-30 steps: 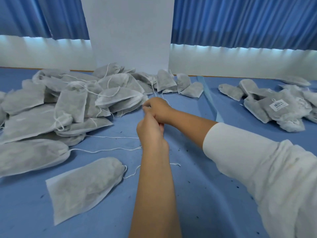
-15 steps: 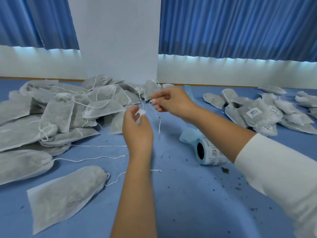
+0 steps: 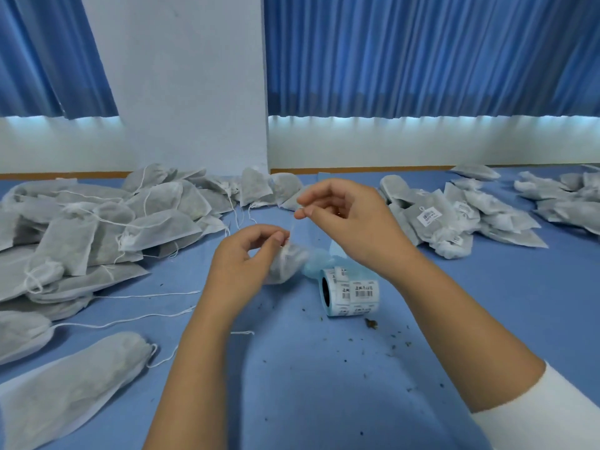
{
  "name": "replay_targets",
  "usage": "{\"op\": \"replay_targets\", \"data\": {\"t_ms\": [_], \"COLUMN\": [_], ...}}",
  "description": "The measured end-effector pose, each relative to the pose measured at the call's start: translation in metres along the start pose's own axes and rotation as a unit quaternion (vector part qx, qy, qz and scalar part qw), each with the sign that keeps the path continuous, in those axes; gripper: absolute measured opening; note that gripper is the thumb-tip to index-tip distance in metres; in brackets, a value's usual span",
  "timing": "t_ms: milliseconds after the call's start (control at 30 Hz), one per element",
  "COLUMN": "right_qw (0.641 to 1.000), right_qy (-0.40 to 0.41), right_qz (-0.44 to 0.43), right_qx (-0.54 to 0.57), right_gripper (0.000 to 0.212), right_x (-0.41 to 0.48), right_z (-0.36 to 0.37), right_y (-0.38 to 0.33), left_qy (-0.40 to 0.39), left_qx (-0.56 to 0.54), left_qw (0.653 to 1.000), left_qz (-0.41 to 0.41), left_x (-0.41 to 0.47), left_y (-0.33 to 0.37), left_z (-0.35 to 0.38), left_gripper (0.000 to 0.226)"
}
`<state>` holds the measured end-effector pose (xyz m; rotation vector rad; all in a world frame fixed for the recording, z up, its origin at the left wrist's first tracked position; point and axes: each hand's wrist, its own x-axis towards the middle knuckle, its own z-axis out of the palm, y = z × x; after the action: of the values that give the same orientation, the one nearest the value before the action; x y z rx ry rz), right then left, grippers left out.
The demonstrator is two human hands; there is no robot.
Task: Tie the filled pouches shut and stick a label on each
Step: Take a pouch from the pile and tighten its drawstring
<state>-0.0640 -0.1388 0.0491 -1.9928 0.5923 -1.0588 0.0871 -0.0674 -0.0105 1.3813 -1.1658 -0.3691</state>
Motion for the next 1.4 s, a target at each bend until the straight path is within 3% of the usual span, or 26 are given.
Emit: {"op": "replay_targets", "data": {"t_ms": [167,367,467,567,700,767,900,1100,1167,1267,1400], "right_qw": [0.999,0.997,0.996,0.991,0.985,0.986,0.977,0.958,0.967,0.991,0.997], "right_qy": [0.006,0.032,0.080,0.099,0.133,0.116,0.038,-0.032,-0.027,-0.050,-0.056], "right_qz": [0.010,0.009,0.008,-0.037,-0.041,-0.026,-0.057,-0.112,-0.108,-0.036,0.007], "right_qx": [0.042,0.073,0.040,-0.079,-0.106,-0.116,-0.201,-0.260,-0.227,-0.116,-0.043], "right_gripper": [0.011,0.012,0.015,0.015,0.012,0.011,0.011,0.012,0.008,0.008,0.009], "right_x": [-0.021,-0.029,-0.031,-0.034,-0.038,-0.041,-0.045,-0.047,-0.047,-0.046,-0.044], "right_z": [-0.020,-0.028,-0.027,-0.021,-0.011,-0.007,0.003,-0.001,-0.007,-0.016,-0.028], "right_y": [0.005,0.026,0.040,0.049,0.052,0.052,0.049,0.041,0.036,0.032,0.031], "left_qy": [-0.112,-0.084,-0.071,-0.112,-0.143,-0.116,-0.040,-0.040,-0.070,-0.148,-0.223], "left_qx": [-0.038,-0.056,-0.090,-0.102,-0.147,-0.182,-0.221,-0.061,-0.031,-0.017,-0.043], "left_qw": [0.993,0.995,0.991,0.983,0.971,0.969,0.966,0.994,0.993,0.983,0.965], "left_qz": [-0.014,-0.023,-0.065,-0.102,-0.119,-0.117,-0.126,-0.087,-0.092,-0.104,-0.129], "left_x": [-0.011,-0.014,-0.014,-0.017,-0.021,-0.022,-0.021,-0.021,-0.022,-0.026,-0.029], "left_y": [0.016,0.020,0.022,0.025,0.028,0.030,0.030,0.028,0.030,0.035,0.042], "left_z": [0.020,0.029,0.025,0.021,0.022,0.026,0.030,0.017,0.014,0.010,0.009], "left_gripper": [0.017,0.014,0.026,0.031,0.018,0.010,0.018,0.022,0.026,0.028,0.019]}}
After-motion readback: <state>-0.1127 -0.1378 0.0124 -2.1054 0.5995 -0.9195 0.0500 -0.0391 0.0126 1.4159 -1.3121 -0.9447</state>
